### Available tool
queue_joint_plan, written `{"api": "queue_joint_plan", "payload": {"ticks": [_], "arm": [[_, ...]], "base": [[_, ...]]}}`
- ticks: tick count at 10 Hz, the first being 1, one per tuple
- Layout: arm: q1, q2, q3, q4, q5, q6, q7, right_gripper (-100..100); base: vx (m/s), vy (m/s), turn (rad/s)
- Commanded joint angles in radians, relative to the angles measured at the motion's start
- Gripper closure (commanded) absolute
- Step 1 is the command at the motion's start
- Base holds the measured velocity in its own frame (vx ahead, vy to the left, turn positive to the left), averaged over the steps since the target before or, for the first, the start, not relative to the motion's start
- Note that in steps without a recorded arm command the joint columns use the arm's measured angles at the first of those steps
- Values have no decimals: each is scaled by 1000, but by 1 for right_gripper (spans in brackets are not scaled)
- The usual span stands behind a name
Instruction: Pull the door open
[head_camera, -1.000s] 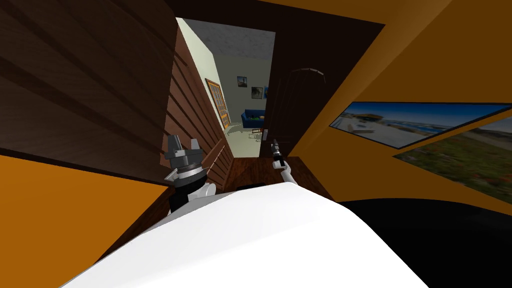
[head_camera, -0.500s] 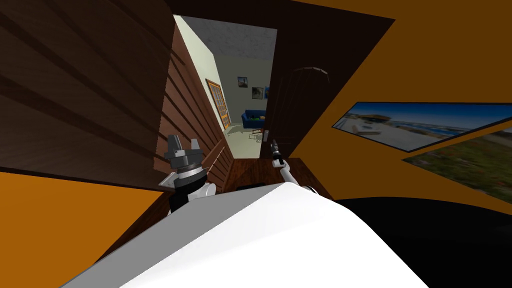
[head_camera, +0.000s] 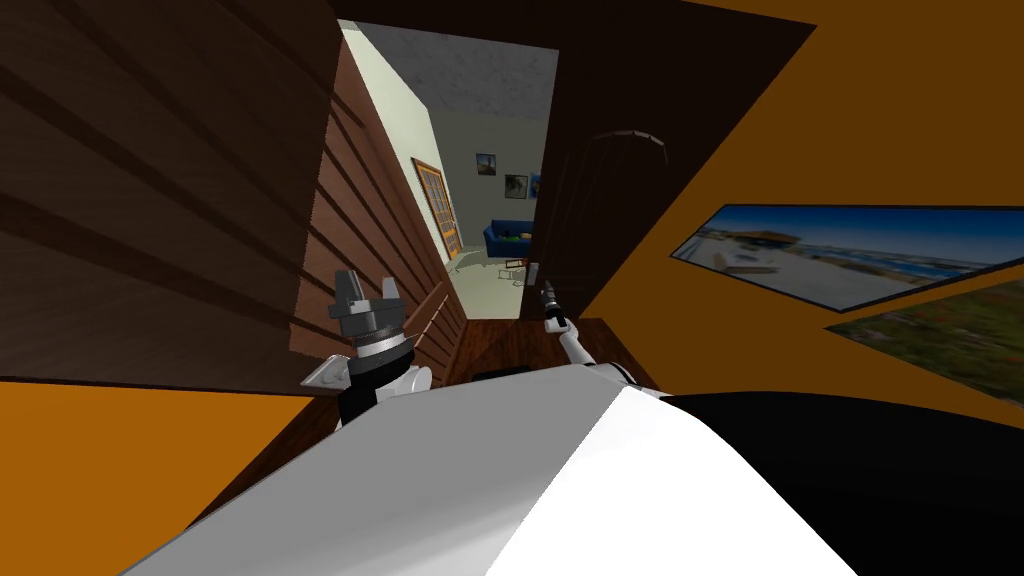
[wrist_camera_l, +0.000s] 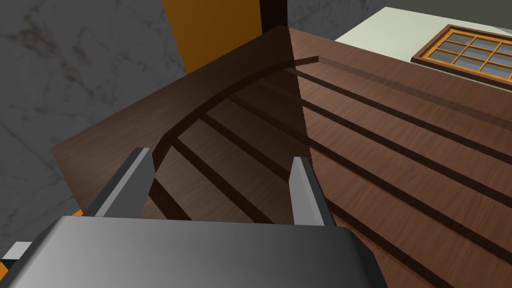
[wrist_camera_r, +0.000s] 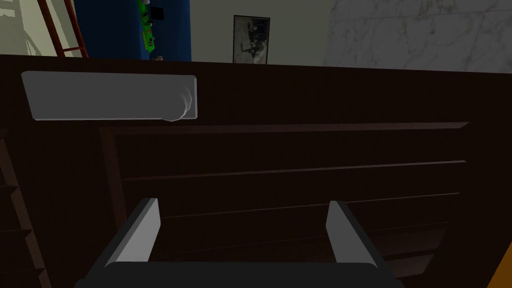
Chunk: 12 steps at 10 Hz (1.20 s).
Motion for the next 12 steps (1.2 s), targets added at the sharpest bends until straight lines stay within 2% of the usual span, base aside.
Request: {"api": "queue_joint_plan", "payload": {"ticks": [1,2,3,8,10,11,12], "arm": [[-29,-8,-3,50,-3,0,-8,-100],[-46,-12,-4,83,-4,0,-12,-100],[-46,-12,-4,91,-4,0,-12,-100],[-123,-29,-12,234,-11,1,-29,-100],[-148,-34,-14,280,-13,1,-34,-100],[-148,-34,-14,280,-13,1,-34,-100],[-160,-37,-15,302,-14,1,-37,-100]], "base": [[90,-1,20],[92,-28,12],[70,-32,6],[83,-9,12],[96,-11,14],[64,-5,2],[47,-10,4]]}}
